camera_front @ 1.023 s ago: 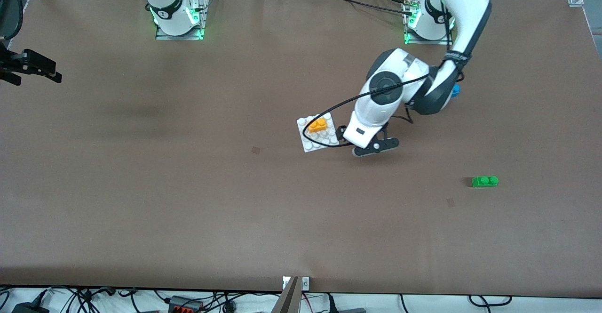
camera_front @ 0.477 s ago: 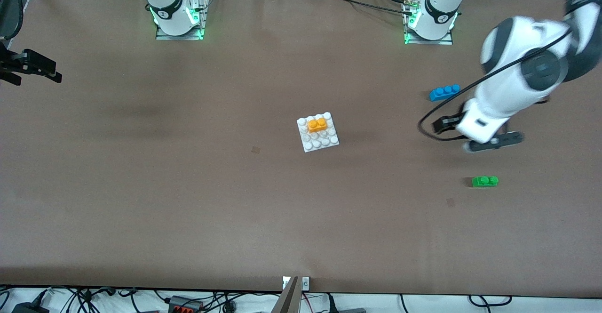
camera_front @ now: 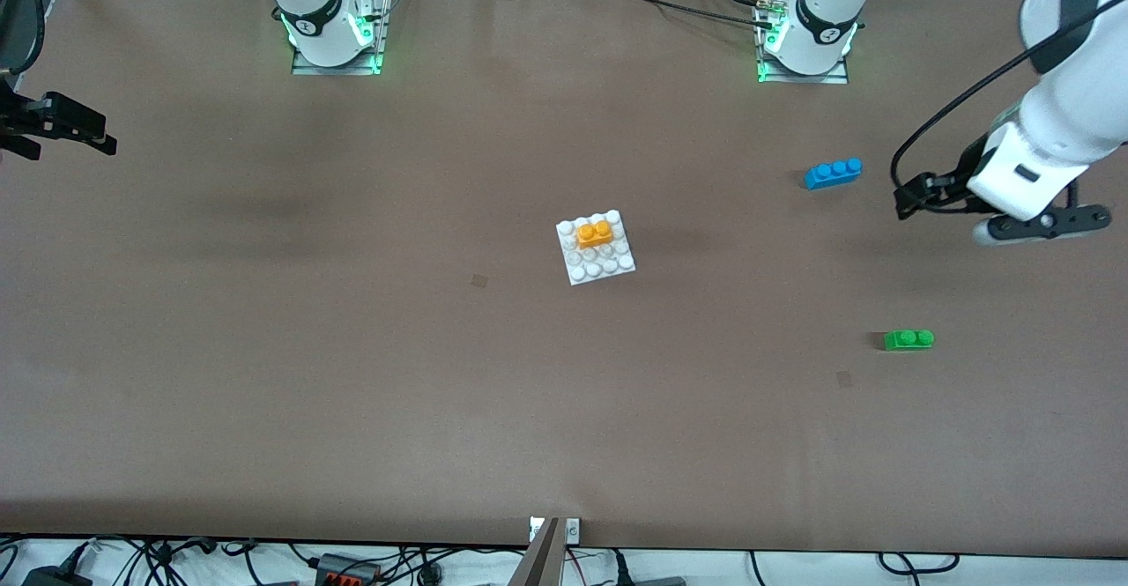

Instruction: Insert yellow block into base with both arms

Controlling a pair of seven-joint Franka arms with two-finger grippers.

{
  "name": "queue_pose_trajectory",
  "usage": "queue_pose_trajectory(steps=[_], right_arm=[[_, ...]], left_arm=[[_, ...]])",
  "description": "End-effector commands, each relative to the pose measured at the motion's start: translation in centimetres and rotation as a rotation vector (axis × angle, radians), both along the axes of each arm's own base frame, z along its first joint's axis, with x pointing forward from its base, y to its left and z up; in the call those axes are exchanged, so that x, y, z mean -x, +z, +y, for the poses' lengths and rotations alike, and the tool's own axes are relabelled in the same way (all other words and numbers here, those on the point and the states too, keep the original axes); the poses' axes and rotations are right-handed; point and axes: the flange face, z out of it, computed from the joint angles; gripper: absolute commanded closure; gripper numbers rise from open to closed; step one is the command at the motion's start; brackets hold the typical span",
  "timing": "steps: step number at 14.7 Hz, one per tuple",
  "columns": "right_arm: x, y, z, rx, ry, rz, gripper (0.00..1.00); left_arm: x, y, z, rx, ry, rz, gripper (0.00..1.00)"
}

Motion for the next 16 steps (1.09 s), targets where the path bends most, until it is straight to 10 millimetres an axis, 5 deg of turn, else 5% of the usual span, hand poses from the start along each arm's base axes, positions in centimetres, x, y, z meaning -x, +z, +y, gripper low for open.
queue_pose_trajectory(steps=[1,16], right_arm=[[0.53,0.33,0.26,-0.01,0.005,-0.001,0.0],[0.59,0.24,-0.06,-0.01,-0.003,0.002,0.0]], left_arm=[[0.04,1.38,-0.43,0.022,-0.032,0.011,0.0],[0.4,1.26,-0.23,0.079,-0.017,0.045,0.0]])
